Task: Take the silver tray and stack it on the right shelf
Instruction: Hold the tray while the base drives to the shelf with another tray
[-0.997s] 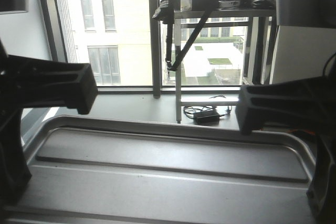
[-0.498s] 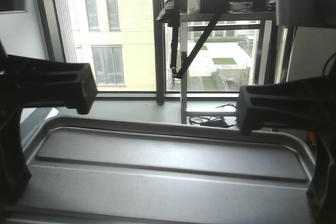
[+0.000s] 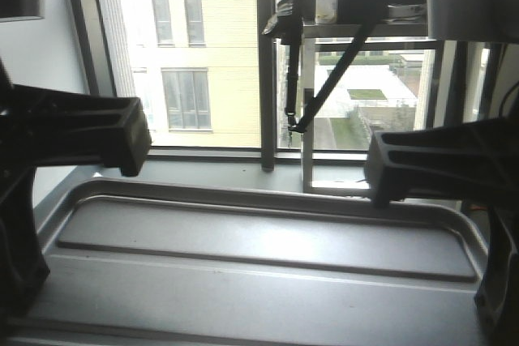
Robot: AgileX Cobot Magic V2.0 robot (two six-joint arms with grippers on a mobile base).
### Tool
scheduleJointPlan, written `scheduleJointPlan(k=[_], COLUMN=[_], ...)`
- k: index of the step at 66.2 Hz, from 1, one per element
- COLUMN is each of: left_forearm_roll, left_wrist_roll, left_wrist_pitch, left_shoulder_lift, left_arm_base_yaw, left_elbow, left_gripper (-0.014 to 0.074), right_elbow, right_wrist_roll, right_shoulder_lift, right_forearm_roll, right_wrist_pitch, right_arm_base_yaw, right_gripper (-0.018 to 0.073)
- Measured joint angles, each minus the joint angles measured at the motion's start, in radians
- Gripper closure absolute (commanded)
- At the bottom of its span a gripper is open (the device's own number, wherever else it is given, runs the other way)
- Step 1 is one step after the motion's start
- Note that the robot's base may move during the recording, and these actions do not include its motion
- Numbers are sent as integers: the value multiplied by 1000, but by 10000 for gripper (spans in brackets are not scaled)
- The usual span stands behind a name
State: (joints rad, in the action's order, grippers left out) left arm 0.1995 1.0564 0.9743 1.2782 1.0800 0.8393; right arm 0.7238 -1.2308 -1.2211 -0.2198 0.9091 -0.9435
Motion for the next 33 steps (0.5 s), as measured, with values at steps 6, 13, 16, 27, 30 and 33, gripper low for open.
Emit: scheduleJointPlan(k=[6,13,16,27,30,33], left_forearm_roll=[0,0,0,0,0,0], left_wrist_roll=[0,0,0,0,0,0], left_wrist_pitch=[0,0,0,0,0,0], left_shoulder_lift=[0,0,0,0,0,0], left_arm_base_yaw=[0,0,0,0,0,0], left_elbow=[0,0,0,0,0,0], left_gripper=[696,696,696,696,696,696], right_elbow=[0,0,0,0,0,0], right_wrist_roll=[0,0,0,0,0,0], right_shoulder_lift=[0,0,0,0,0,0], right_forearm_roll=[0,0,0,0,0,0], right_wrist_pitch=[2,2,2,2,2,2], right_arm_base_yaw=[0,0,0,0,0,0], right_gripper=[495,495,495,495,495,495])
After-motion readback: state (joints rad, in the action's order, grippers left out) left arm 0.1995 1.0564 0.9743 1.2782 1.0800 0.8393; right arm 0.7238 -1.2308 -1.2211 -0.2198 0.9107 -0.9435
